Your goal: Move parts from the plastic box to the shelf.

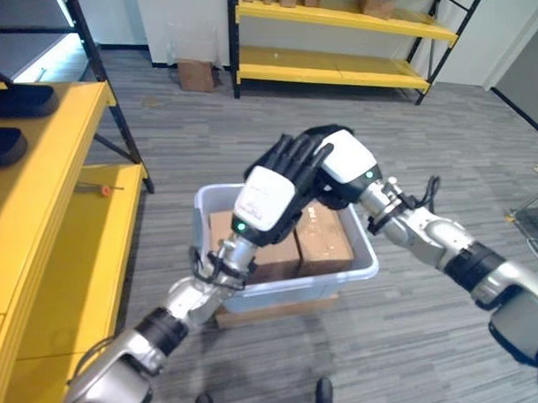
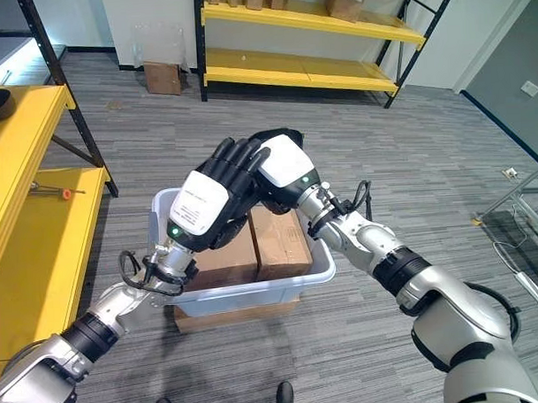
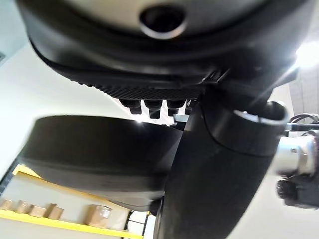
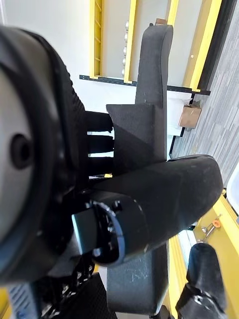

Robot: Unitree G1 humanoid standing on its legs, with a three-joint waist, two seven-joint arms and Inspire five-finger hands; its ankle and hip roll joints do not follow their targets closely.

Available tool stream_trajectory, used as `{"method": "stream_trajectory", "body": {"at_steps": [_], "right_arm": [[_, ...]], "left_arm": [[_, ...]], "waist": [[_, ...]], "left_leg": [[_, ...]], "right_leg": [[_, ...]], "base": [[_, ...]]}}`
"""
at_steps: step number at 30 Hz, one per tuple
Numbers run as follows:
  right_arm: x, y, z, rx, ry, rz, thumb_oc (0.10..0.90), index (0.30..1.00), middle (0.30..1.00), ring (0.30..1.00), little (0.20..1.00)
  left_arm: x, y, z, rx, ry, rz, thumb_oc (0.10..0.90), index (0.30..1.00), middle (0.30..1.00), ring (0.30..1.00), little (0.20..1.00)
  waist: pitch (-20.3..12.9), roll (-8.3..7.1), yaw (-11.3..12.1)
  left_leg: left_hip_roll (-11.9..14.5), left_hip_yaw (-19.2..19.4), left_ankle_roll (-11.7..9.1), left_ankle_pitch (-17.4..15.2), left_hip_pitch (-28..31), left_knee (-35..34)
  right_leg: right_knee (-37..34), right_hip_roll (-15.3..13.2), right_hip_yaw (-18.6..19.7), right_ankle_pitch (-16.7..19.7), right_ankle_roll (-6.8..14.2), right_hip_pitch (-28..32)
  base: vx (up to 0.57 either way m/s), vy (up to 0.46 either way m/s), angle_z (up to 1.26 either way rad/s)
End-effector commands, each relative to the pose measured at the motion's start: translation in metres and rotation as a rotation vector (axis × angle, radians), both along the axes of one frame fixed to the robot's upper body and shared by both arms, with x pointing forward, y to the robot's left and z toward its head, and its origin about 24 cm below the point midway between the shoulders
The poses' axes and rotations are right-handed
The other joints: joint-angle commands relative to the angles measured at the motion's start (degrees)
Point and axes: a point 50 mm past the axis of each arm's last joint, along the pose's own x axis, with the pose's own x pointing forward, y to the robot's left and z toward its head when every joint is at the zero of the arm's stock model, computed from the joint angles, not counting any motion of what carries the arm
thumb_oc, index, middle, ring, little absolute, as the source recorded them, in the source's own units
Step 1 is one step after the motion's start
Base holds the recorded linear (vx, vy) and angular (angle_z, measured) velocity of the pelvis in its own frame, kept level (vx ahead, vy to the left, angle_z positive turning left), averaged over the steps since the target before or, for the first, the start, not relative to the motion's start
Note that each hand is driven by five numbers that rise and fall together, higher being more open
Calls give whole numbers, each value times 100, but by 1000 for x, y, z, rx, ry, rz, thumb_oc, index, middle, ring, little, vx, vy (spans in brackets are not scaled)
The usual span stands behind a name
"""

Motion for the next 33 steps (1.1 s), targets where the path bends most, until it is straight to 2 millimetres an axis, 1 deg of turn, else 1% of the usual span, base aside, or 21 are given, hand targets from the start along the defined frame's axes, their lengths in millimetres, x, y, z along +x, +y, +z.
{"method": "stream_trajectory", "body": {"at_steps": [1, 5, 10, 13, 15, 25, 30, 33], "right_arm": [[-1, -8, 111, 135, -385, 17, 400, 300, 300, 300, 300], [-3, -15, 111, 118, -393, 4, 400, 300, 300, 300, 300], [-4, -20, 108, 115, -386, -4, 400, 300, 300, 300, 300], [-5, -22, 109, 112, -391, -4, 400, 300, 300, 300, 300], [-5, -22, 109, 117, -393, -6, 400, 300, 300, 300, 300], [-5, -16, 114, 130, -405, 7, 400, 300, 300, 300, 300], [-5, -12, 114, 145, -408, 15, 400, 300, 300, 300, 300], [-4, -8, 113, 157, -403, 25, 400, 300, 300, 300, 300]], "left_arm": [[8, 9, 55, -46, -252, 21, 900, 1000, 1000, 1000, 1000], [1, 19, 59, -32, -284, 30, 900, 1000, 1000, 1000, 1000], [-1, 21, 61, -17, -295, 35, 900, 1000, 1000, 1000, 1000], [-1, 20, 61, -16, -298, 31, 900, 1000, 1000, 1000, 1000], [0, 15, 59, -17, -283, 22, 900, 1000, 1000, 1000, 1000], [-2, 1, 57, -41, -259, -37, 900, 1000, 1000, 1000, 1000], [0, -6, 51, -51, -234, -45, 900, 1000, 1000, 1000, 1000], [5, -8, 43, -44, -197, -22, 900, 1000, 1000, 1000, 1000]], "waist": [[-203, 151, 161], [-182, 148, 195], [-161, 154, 207], [-151, 147, 207], [-146, 145, 190], [-121, 131, 166], [-106, 135, 145], [-109, 135, 122]], "left_leg": [[190, -335, 41, -465, 250, -46], [180, -349, 42, -472, 243, -46], [173, -365, 44, -470, 226, -46], [166, -373, 52, -467, 220, -46], [167, -366, 58, -468, 227, -46], [179, -358, 59, -460, 220, -46], [174, -350, 64, -467, 225, -46], [167, -342, 71, -470, 226, -46]], "right_leg": [[-6, 1, -227, -228, 264, 511], [-6, -5, -246, -229, 270, 514], [-6, -9, -261, -227, 272, 520], [-4, -6, -265, -229, 268, 519], [-5, -5, -260, -225, 266, 513], [-6, 8, -220, -220, 252, 485], [-6, 4, -215, -223, 252, 480], [-6, 5, -199, -223, 250, 472]], "base": [[0, 0, 0], [0, 0, 0], [0, 0, 0], [0, 0, 0], [0, 0, 0], [0, 0, 0], [0, 0, 0], [0, 0, 0]]}}
